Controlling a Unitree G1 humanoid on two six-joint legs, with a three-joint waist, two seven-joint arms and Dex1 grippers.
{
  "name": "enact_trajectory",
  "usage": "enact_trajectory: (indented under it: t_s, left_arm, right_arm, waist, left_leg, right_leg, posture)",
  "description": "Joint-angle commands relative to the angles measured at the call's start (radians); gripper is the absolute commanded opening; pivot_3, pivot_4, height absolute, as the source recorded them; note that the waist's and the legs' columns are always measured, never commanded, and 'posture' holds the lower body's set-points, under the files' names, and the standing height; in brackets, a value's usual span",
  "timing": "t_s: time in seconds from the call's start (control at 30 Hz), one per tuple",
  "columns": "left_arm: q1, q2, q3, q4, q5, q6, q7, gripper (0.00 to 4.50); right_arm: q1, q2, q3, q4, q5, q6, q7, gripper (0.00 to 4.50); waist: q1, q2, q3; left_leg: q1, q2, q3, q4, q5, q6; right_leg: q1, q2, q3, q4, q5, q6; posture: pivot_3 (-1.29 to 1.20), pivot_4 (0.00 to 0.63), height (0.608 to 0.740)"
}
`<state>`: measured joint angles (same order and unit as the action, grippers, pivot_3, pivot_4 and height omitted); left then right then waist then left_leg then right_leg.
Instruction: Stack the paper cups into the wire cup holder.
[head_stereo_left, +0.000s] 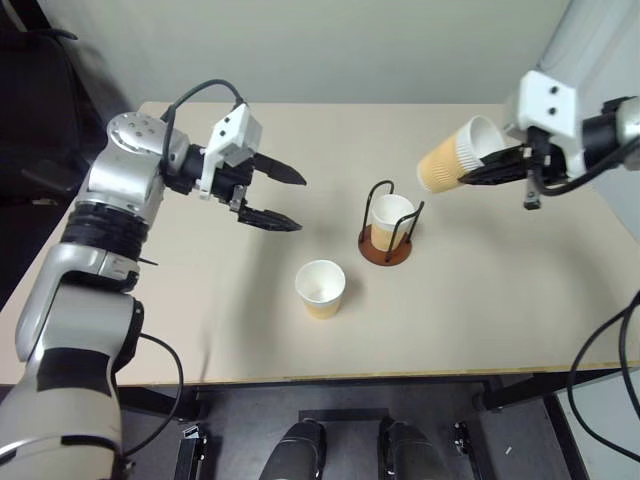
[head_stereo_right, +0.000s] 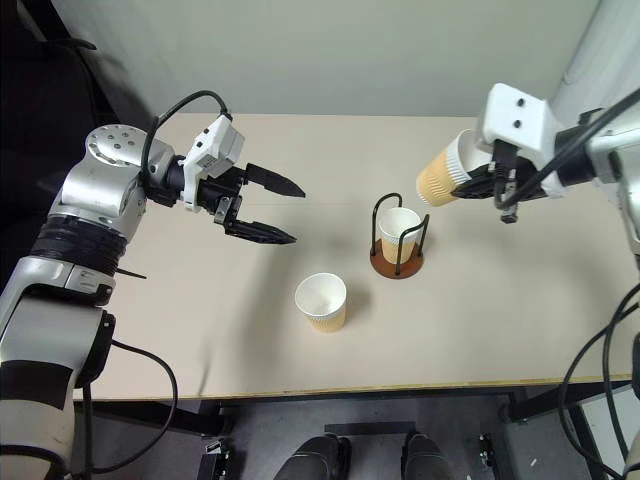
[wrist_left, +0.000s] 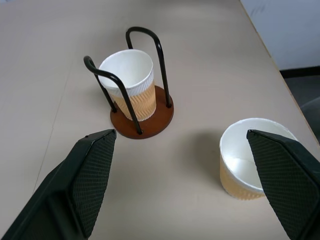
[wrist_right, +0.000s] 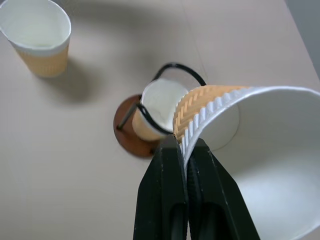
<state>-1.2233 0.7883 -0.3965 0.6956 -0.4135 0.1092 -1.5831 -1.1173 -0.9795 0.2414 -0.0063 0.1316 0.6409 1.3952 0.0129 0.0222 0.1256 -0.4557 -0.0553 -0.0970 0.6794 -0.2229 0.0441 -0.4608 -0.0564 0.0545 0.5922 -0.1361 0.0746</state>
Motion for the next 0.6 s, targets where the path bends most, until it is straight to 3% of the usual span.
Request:
enact_trajectory:
  t_s: [0.03,0.6]
  left_arm:
    - [-0.043,0.013,0.01,-0.005,-0.025,-0.016,-0.031,4.5]
    - [-0.012,0.044,0.017,-0.056,-0.034,0.008,-0.031,4.5]
  right_arm:
    - [-0.027,0.037,0.022,0.005,-0.015,-0.03,-0.003,0.02]
    - [-0.091,0.203,0.136,0.269,-0.188,-0.305,-0.009,0.02]
  waist:
    - [0.0,0.0,0.0]
    - [-0.003,0.0,0.0]
  left_leg:
    - [0.0,0.0,0.0,0.0,0.0,0.0]
    - [0.0,0.0,-0.001,0.0,0.001,-0.003]
  right_leg:
    - [0.0,0.0,0.0,0.0,0.0,0.0]
    - [-0.001,0.0,-0.001,0.001,0.0,-0.003]
  posture:
    - [0.0,0.15,0.74]
    - [0.0,0.15,0.74]
